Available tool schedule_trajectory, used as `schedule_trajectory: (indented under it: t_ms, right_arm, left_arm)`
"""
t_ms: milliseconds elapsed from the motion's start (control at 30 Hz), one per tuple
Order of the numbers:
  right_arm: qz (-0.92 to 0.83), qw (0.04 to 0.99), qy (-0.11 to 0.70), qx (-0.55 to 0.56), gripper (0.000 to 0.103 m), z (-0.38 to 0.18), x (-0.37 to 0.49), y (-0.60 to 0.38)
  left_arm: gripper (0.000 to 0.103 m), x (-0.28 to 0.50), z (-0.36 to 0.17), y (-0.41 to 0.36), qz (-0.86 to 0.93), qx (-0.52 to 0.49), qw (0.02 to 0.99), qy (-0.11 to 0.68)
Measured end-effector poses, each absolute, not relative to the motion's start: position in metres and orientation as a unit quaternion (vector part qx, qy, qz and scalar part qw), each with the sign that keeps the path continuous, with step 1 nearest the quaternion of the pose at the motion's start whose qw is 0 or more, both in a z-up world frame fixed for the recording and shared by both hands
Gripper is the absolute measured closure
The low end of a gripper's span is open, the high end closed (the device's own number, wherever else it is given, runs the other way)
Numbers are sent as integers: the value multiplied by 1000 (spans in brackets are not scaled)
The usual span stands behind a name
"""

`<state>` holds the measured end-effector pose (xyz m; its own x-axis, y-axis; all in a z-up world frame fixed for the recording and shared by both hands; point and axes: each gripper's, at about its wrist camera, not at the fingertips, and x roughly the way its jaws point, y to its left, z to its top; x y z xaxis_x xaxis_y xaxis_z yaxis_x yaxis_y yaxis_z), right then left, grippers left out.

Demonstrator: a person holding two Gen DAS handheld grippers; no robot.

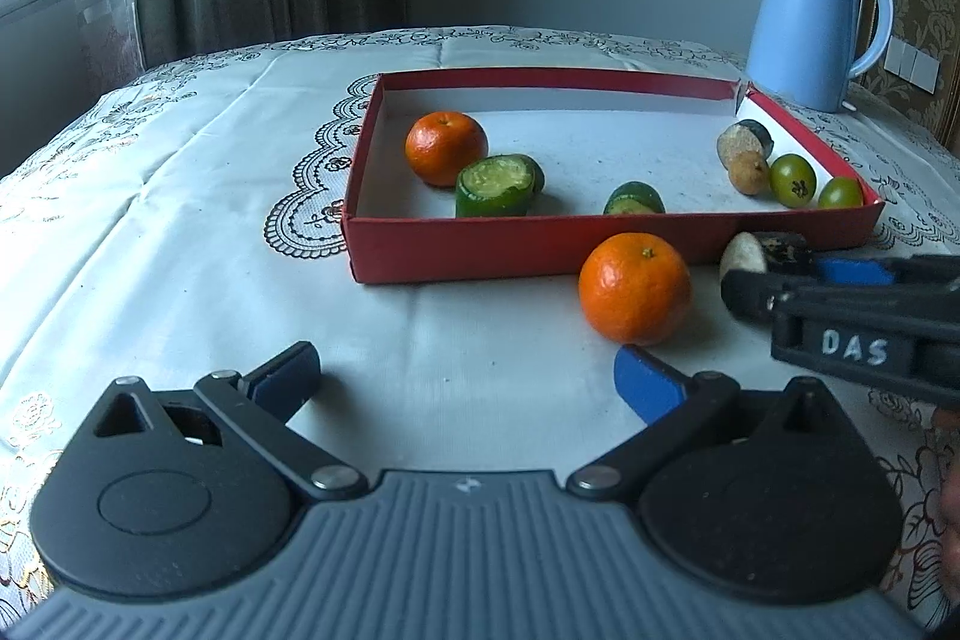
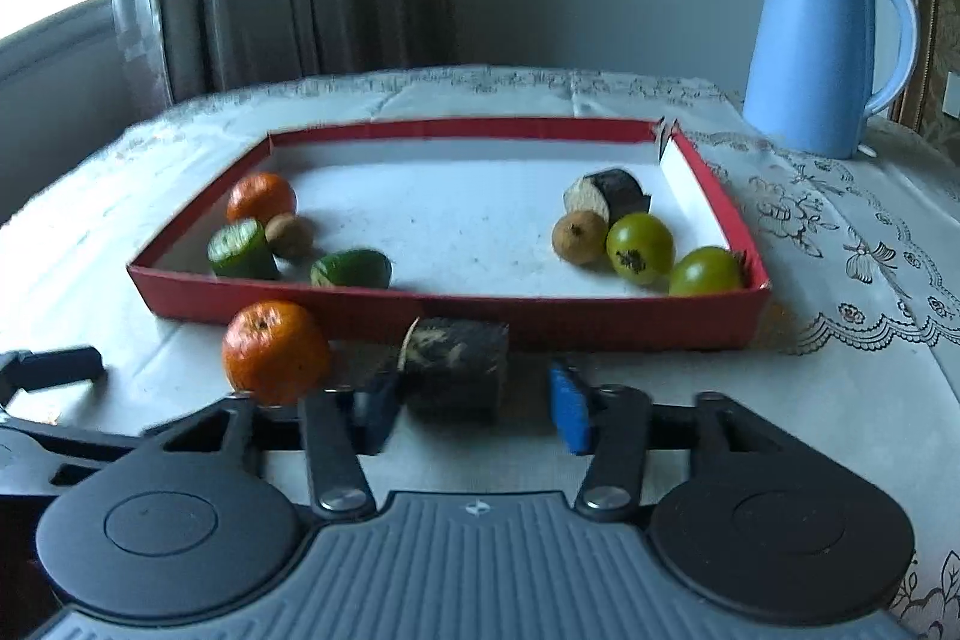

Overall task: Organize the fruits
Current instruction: 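Close the right gripper around the eggplant slice, then carry the eggplant slice into the tray and open the right gripper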

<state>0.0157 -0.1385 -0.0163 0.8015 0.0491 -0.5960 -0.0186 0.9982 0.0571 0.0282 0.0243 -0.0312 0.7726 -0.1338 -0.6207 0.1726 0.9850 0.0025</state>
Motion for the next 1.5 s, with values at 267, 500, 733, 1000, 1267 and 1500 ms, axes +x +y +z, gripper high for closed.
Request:
schedule_trajectory:
  t_ms: [267, 500, 733, 1000, 1267, 1500]
  right_arm:
    - [17, 951, 307, 26, 71, -16, 10, -144]
    - [15, 953, 302, 36, 71, -14, 0, -158]
    - [9, 957, 284, 54, 71, -5, -9, -178]
    - [0, 970, 241, 42, 71, 20, -1, -189]
    - [9, 973, 231, -9, 71, 27, 41, -178]
    - [12, 965, 257, -52, 71, 10, 82, -160]
  left_arm:
    - [0, 28, -31, 24, -82, 29, 941, 327]
    - [0, 28, -31, 24, -82, 29, 941, 327]
    - [0, 28, -31, 24, -82, 29, 941, 327]
    - [0, 28, -31, 24, -82, 29, 941, 327]
    - [0, 28, -31, 24, -82, 29, 941, 327]
    - [0, 28, -31, 24, -82, 29, 941, 327]
